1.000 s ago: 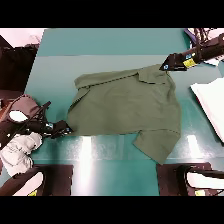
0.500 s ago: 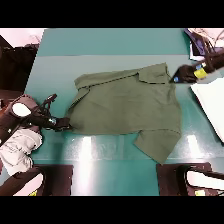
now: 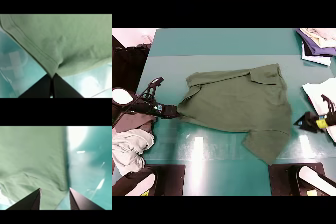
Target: Fold the shirts.
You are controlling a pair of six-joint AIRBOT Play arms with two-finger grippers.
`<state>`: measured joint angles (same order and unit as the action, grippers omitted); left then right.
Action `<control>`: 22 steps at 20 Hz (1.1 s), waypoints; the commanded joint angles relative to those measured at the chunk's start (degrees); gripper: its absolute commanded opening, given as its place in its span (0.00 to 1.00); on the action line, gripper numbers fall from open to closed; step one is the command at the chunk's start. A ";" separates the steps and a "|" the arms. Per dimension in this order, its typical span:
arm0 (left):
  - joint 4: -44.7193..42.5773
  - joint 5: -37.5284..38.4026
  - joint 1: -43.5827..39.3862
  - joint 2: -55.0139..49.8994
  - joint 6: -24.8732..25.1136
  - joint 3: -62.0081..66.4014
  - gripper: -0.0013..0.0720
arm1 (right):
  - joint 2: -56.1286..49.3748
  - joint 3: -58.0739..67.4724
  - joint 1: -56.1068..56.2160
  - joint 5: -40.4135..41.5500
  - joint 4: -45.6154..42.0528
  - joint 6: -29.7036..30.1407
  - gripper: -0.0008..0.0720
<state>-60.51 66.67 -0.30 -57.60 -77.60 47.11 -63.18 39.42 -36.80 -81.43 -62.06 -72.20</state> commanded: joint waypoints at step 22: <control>-0.37 5.49 -0.02 0.07 -0.42 51.95 0.05 | 16.83 35.80 13.75 14.32 17.49 -1.07 0.04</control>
<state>-60.82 70.00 -0.36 -57.58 -77.89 82.30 -49.41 59.59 -24.93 -70.30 -47.48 -70.94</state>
